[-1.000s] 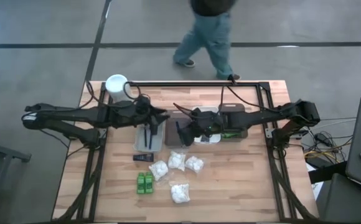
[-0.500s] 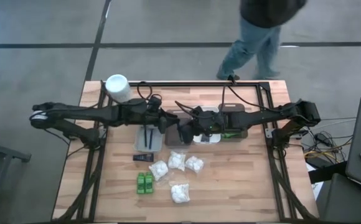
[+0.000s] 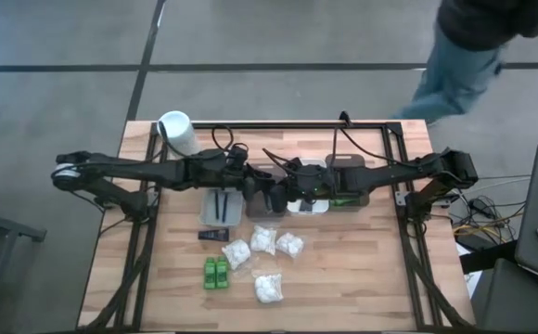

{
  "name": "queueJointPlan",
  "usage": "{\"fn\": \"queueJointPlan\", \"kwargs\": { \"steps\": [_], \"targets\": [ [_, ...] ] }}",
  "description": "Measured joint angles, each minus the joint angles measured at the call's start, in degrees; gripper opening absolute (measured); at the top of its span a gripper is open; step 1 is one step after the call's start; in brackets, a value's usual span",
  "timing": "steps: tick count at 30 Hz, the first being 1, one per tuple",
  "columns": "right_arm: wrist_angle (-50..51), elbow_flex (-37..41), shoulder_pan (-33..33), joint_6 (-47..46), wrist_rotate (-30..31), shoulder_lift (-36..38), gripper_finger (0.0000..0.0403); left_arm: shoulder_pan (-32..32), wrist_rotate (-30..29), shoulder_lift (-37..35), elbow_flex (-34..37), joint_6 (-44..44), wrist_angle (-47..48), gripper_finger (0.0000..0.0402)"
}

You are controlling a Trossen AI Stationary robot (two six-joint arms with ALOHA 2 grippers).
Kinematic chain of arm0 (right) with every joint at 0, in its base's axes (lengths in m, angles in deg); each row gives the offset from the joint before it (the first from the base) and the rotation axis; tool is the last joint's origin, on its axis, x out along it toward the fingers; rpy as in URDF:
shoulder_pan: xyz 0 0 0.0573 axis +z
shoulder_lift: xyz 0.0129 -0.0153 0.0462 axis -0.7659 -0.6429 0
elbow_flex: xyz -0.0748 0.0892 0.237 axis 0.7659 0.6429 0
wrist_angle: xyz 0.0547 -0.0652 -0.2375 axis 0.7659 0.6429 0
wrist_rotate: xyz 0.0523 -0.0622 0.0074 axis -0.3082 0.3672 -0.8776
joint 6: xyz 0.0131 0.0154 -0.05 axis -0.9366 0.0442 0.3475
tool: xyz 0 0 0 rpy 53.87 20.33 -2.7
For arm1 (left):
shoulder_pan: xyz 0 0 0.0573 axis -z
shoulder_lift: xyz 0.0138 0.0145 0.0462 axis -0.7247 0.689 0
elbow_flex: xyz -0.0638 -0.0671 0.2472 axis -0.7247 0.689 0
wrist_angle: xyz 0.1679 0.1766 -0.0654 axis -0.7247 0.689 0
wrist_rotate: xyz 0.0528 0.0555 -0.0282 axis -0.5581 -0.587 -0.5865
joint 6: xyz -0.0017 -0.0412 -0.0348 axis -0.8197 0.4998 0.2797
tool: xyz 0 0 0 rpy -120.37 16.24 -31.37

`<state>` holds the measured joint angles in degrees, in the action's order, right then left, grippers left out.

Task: Pick & Place Travel size toiletries
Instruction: Put the razor into the gray bin

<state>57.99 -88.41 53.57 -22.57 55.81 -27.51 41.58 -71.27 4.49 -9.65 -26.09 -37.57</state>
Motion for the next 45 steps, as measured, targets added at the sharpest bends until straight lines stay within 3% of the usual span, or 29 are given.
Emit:
{"fn": "queueJointPlan", "kwargs": {
  "steps": [8, 16, 26, 30, 34, 39, 45],
  "targets": [
    [0.2, 0.1, 0.9, -0.7, 2.5, 0.0, 0.0025, -0.4, -1.0, -1.4, 0.0, -1.2, 6.0, 0.0171],
    [0.2, -0.5, 1.1, -0.4, 2.9, 0.0, 0.0025, -0.7, 0.0, -1.5, 0.0, -2.5, 5.6, 0.0155],
    [0.0, -0.6, 1.1, -0.3, 3.1, 0.0, 0.0046, -0.7, 0.8, -1.4, -0.1, -5.2, 4.0, 0.0039],
    [0.3, -0.6, 1.1, -0.9, 3.2, 0.1, 0.0077, -0.7, -1.0, -1.4, -0.1, -8.0, 5.3, 0.0038],
    [-0.4, -0.7, 1.3, -2.0, 1.0, 0.3, 0.0112, -1.3, -6.0, -1.4, 0.0, -10.3, 10.0, 0.0038],
    [1.1, -0.7, 1.7, -2.8, -2.0, 0.3, 0.0163, -4.1, -6.1, -3.4, 0.0, -7.6, 20.9, 0.0038],
    [11.6, -0.7, 3.3, -6.3, 0.7, 2.9, 0.0214, -9.5, 2.1, -9.7, 0.1, -2.1, 41.6, 0.0038]
  ]
}}
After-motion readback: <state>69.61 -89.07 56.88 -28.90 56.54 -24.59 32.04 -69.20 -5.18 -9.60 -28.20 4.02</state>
